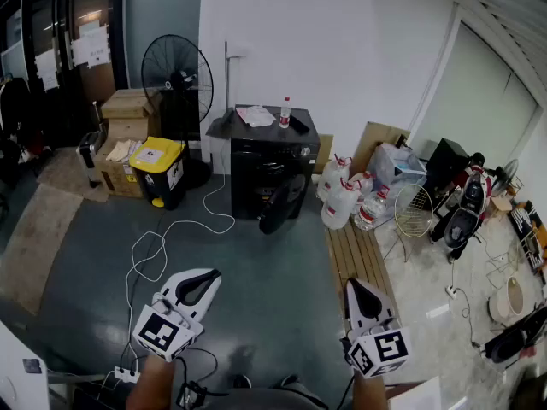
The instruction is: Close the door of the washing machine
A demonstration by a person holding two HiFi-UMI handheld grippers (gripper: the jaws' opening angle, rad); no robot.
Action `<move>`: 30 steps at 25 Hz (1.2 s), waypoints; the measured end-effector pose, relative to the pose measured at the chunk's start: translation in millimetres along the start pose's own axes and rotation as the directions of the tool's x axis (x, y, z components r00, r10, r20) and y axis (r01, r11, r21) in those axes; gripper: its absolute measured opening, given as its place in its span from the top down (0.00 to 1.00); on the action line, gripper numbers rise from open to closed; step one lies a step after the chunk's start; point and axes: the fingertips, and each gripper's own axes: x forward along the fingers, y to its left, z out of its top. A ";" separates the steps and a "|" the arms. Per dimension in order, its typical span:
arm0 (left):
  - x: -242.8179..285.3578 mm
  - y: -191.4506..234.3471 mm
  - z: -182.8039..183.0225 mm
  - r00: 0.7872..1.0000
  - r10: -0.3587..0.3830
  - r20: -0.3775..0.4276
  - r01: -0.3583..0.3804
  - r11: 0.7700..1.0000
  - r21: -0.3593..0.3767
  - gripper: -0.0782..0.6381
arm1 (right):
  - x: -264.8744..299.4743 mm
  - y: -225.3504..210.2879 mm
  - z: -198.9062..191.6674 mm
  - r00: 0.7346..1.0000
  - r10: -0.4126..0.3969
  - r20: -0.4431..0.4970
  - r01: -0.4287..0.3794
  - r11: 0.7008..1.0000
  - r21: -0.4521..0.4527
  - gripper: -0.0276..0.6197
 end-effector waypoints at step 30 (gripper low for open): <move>105.8 16.3 -33.8 0.995 0.030 -0.093 -0.030 1.000 0.004 0.85 | 90.8 -100.0 -49.8 0.998 0.054 -0.034 -0.050 0.993 0.104 0.93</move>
